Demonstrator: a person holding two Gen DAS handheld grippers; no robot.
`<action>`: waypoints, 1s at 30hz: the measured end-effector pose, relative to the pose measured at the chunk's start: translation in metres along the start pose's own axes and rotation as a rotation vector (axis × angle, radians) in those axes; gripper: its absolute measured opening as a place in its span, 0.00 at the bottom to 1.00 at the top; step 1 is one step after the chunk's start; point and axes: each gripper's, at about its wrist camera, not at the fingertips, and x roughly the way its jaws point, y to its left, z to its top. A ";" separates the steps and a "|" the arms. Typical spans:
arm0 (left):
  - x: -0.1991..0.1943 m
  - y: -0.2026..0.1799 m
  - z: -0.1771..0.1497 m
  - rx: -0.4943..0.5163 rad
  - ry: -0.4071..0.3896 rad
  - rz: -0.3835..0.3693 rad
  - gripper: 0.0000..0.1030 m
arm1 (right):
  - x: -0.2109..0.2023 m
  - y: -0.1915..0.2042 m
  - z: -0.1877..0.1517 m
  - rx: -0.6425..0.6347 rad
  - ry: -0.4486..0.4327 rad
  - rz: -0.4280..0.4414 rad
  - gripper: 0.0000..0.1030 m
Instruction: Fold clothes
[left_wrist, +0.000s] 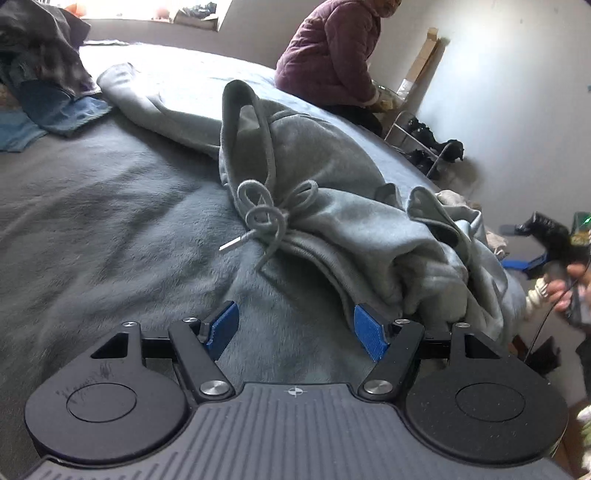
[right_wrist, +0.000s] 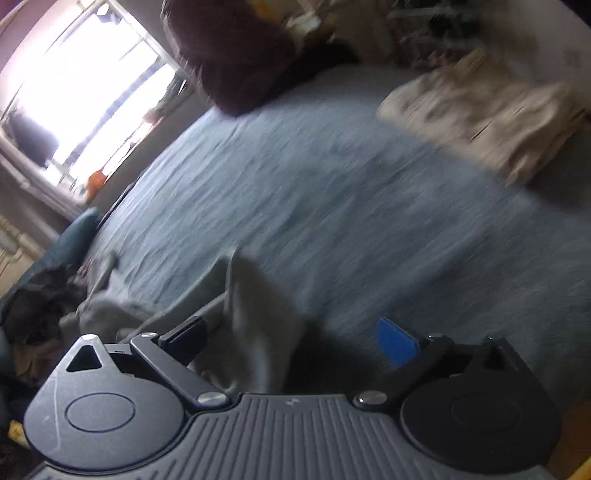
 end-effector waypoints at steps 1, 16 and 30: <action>-0.003 -0.002 -0.003 0.000 -0.001 -0.009 0.67 | -0.012 0.001 0.003 -0.003 -0.046 -0.014 0.97; 0.066 -0.045 -0.012 0.077 0.004 -0.024 0.58 | 0.001 0.183 -0.140 -0.560 -0.050 0.526 0.44; 0.048 -0.013 -0.021 -0.248 -0.064 -0.096 0.05 | 0.000 0.195 -0.164 -0.743 -0.067 0.362 0.30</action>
